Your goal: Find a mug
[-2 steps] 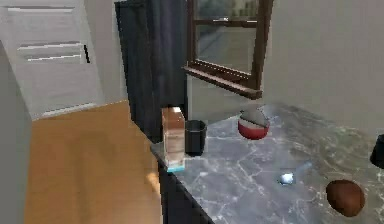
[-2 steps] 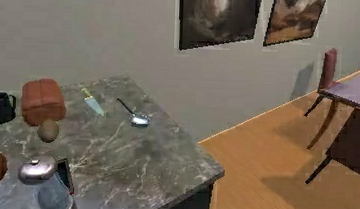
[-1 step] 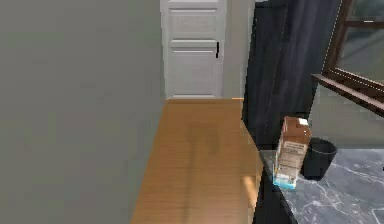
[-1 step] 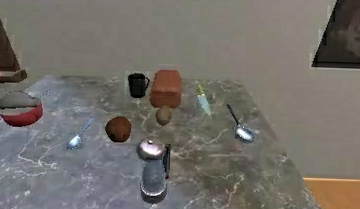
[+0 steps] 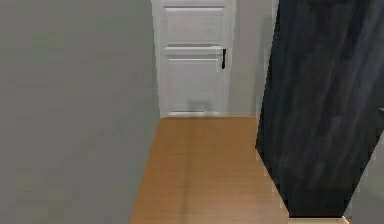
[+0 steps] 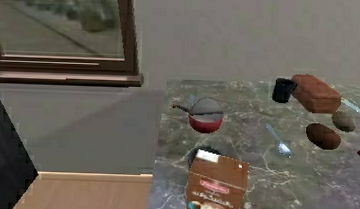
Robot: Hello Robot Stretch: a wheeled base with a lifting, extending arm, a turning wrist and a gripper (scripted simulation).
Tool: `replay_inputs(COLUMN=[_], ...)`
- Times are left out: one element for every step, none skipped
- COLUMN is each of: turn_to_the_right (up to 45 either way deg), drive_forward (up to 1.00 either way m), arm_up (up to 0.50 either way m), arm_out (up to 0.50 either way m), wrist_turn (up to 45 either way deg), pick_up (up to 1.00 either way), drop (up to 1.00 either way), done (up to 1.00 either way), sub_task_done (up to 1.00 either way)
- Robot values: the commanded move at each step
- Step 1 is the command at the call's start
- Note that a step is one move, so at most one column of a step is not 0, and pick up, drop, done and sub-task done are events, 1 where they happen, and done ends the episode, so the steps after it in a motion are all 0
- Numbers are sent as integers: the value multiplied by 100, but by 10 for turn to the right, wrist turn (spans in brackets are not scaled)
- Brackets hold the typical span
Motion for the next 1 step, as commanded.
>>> replay_inputs(turn_to_the_right=[0], drive_forward=[30], arm_up=[0], arm_out=[0], wrist_turn=[0], pick_up=[0], drop=[0], done=[0], sub_task_done=[0])
